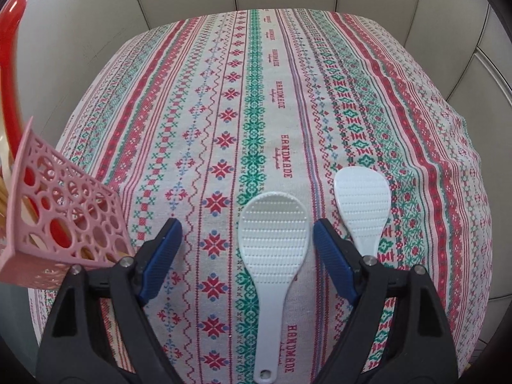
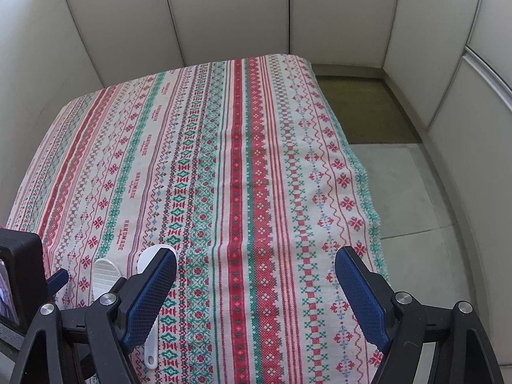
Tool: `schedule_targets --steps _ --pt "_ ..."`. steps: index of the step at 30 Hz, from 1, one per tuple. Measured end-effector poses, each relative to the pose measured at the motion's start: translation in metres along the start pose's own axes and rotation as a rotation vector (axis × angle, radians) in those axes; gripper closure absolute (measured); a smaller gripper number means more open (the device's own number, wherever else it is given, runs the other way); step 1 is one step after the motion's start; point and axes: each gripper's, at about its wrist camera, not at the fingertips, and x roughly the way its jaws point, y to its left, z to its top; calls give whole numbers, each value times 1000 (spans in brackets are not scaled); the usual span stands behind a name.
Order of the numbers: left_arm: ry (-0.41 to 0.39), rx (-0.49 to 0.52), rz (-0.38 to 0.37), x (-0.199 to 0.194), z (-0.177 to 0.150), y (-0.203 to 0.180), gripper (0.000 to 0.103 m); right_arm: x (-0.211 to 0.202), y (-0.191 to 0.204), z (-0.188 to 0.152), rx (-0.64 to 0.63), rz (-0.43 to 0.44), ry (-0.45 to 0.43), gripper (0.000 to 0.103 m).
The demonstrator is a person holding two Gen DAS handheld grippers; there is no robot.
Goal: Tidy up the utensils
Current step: 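Grasp a white rice paddle with the left gripper while the right grasps the other, then lift both white rice paddles up over the pink basket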
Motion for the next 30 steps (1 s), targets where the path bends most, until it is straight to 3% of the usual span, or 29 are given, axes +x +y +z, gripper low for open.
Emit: schedule_targets --steps 2,3,4,5,12,21,30 --pt "-17 2 -67 1 -2 -1 27 3 0 -1 0 5 8 18" --pt "-27 7 -86 -1 -2 -3 37 4 -1 -1 2 7 12 18" --pt "-34 25 -94 -3 -2 -5 54 5 -1 -1 5 8 15 18" --pt "-32 42 -109 -5 -3 -8 56 6 -1 -2 4 9 18 18" --pt "-39 35 -190 -22 -7 -11 56 17 -1 -4 -5 25 46 18" --pt "-242 5 -289 -105 1 9 56 51 8 -12 -8 54 128 18" --pt "-436 -95 -378 -173 -1 62 56 91 58 -17 -50 149 198 18"
